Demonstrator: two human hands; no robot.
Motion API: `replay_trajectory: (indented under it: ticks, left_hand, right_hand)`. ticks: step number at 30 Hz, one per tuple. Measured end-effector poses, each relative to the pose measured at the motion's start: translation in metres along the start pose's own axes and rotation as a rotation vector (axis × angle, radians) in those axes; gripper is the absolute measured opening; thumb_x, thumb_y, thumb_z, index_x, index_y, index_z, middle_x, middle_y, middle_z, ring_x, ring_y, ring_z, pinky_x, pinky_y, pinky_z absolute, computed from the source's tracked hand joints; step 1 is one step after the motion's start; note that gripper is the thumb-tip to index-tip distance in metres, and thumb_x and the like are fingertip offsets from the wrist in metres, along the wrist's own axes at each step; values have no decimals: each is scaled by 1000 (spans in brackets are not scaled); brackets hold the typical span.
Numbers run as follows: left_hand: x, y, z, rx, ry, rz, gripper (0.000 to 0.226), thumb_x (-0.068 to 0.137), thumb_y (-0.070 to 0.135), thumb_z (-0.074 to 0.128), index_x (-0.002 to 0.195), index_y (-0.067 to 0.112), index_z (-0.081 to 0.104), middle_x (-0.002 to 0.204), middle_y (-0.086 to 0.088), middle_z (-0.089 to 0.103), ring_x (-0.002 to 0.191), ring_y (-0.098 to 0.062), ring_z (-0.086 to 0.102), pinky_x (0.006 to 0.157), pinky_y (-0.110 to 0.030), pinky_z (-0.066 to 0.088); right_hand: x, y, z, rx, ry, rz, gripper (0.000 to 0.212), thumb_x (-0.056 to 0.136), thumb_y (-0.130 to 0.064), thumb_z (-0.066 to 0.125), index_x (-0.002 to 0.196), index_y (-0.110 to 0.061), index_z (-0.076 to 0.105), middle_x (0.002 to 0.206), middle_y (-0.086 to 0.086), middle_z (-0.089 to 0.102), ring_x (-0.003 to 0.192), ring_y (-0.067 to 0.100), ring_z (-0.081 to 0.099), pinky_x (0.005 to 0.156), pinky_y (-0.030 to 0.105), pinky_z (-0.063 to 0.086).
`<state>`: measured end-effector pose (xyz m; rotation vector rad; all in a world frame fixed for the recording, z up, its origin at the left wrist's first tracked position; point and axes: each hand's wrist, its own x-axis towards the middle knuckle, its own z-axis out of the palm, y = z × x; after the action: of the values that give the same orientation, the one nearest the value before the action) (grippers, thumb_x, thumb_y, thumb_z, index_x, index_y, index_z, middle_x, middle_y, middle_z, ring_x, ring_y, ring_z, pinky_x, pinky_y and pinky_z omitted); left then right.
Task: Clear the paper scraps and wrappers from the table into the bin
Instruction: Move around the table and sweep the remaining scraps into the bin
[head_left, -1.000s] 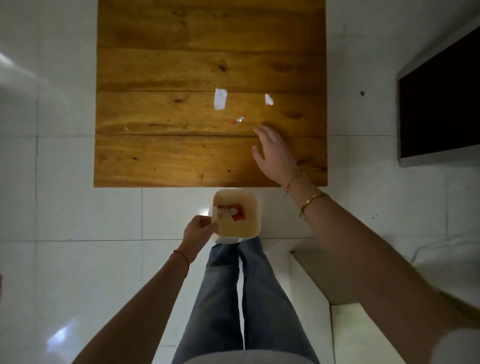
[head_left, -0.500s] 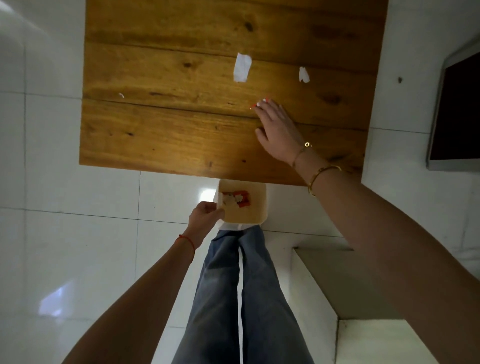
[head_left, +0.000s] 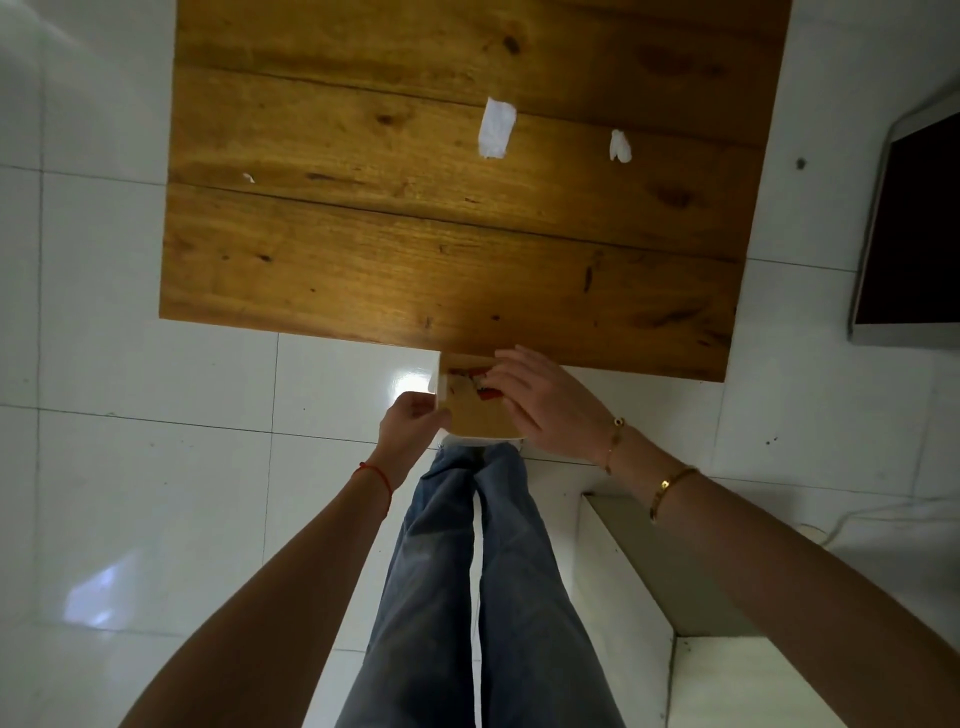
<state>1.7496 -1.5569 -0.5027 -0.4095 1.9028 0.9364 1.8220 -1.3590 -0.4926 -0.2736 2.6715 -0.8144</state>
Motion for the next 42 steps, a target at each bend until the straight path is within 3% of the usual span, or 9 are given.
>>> replay_trajectory:
  ticks: [3,7,14,20,24,27,32,39,42]
  left_hand:
    - [-1,-3,-1,-5,-1,1,18,79,16,68,80,28,55,84,8,63,81,-14,60,84,-35,52]
    - [0,-4,-1,-6,6,-4,16,78,16,67,88,22,57,86,6,63,85,-17,60,85,-34,53]
    - [8,-7,-1,-22,14,-16,23,75,16,69,94,19,57,88,8,63,83,-11,60,75,-25,50]
    - [13,-6,-1,-16,27,-2,28,74,17,70,100,16,59,87,10,64,80,-4,59,67,-18,47]
    - [10,-4,1,-3,32,-2,27,74,17,70,100,14,61,90,4,65,84,-14,60,77,-26,50]
    - [6,-2,3,13,25,3,17,75,17,70,89,20,60,88,4,65,86,-17,61,81,-30,50]
    - [-1,-1,7,31,17,15,26,78,19,69,102,13,59,96,-1,65,89,-18,61,80,-28,49]
    - [-11,-3,21,64,17,45,32,82,19,68,110,6,60,98,-2,63,90,-18,59,86,-32,50]
    - [-14,-1,27,60,5,72,13,83,18,67,93,14,61,86,2,62,77,-11,59,74,-22,49]
  right_hand:
    - [18,4,-15,28,101,103,36,99,-19,39,133,-12,51,140,9,51,139,25,36,116,44,30]
    - [78,27,-59,7,231,312,46,102,-23,35,146,-13,34,156,7,30,147,24,19,121,44,18]
    - [161,73,-104,-88,130,425,57,101,-27,35,153,-13,15,162,6,8,150,25,1,122,43,5]
    - [160,81,-96,-185,100,342,53,99,-28,37,149,-12,26,160,7,20,149,27,6,122,46,5]
    - [107,53,-65,-230,66,205,48,99,-30,35,145,-14,36,154,7,33,148,25,14,121,49,10]
    - [54,28,-30,-226,-6,138,50,100,-31,32,148,-14,30,156,7,29,149,25,13,121,49,12]
    - [-2,-1,11,-131,-58,77,51,102,-30,33,150,-13,25,158,7,24,149,22,12,122,44,14]
    - [-11,7,-5,-51,103,140,46,101,-24,37,145,-12,37,154,6,35,147,21,19,122,43,14]
    - [4,30,-37,-15,257,313,46,102,-24,35,146,-12,35,155,6,32,148,20,16,121,45,16]
